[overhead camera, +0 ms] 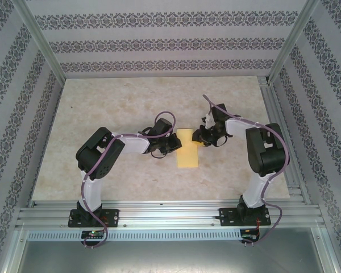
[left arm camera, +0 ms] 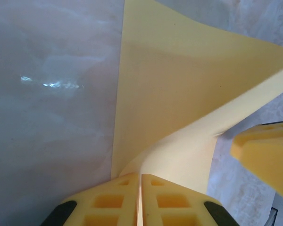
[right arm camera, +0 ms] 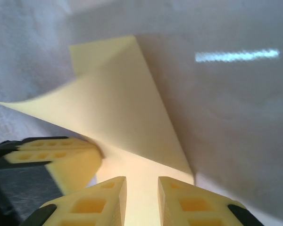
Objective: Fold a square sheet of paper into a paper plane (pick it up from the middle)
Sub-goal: Fold the square sheet of paper in half at the center of the table.
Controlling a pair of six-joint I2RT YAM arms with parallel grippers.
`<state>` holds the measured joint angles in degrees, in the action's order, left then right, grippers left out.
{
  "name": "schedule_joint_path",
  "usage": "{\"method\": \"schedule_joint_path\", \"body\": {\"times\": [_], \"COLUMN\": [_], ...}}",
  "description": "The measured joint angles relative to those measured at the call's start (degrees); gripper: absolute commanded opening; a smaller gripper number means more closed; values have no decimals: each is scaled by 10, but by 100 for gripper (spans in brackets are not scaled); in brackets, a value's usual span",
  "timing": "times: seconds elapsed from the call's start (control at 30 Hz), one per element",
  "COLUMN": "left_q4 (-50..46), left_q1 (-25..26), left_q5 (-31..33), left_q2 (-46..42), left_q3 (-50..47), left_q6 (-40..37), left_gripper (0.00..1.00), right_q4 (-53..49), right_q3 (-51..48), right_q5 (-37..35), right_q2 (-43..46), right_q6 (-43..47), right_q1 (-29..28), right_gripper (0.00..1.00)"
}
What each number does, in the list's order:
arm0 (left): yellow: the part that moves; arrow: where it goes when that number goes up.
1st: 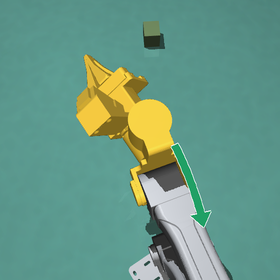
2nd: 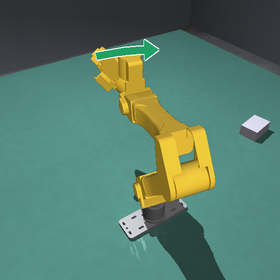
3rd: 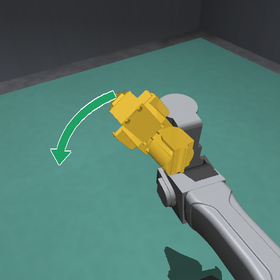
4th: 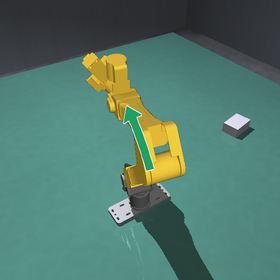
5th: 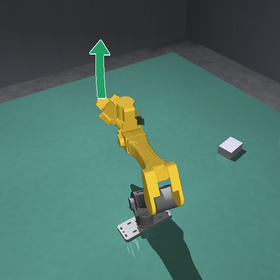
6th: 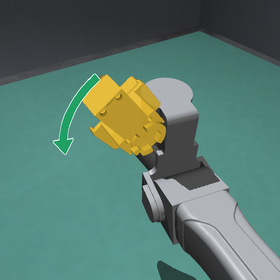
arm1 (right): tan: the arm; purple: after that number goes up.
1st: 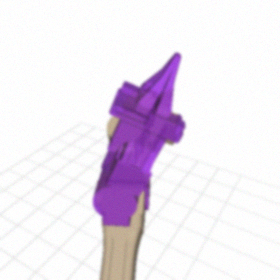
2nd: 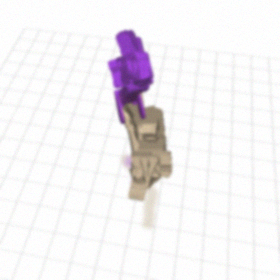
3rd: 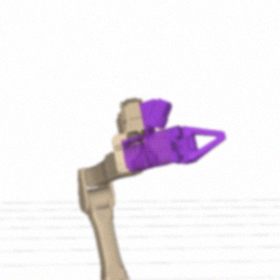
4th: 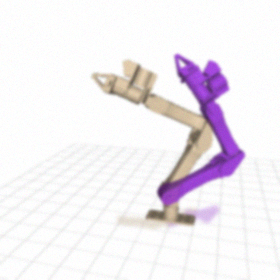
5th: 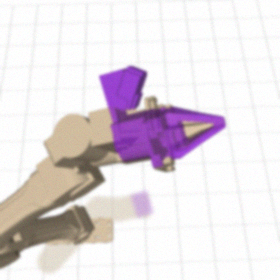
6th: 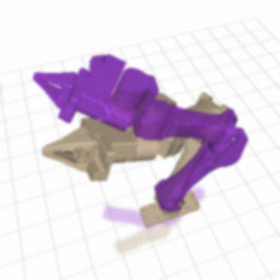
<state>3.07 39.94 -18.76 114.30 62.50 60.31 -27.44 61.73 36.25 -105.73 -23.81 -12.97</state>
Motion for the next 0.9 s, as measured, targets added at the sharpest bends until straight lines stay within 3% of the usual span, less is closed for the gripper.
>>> {"method": "schedule_joint_path", "body": {"times": [0.23,0.5,0.9], "left_q4": [-5,-8,-10], "left_q1": [0,0,0], "left_q5": [0,0,0], "left_q2": [0,0,0], "left_q3": [2,3,4], "left_q6": [-1,-2,-3], "left_gripper": [13,13,12], "right_q4": [1,2,-23], "right_q3": [34,39,67], "right_q5": [2,-2,-5], "right_q2": [-3,-64,-56], "right_q6": [0,0,7], "right_q1": [0,0,4], "right_gripper": [25,25,26]}}
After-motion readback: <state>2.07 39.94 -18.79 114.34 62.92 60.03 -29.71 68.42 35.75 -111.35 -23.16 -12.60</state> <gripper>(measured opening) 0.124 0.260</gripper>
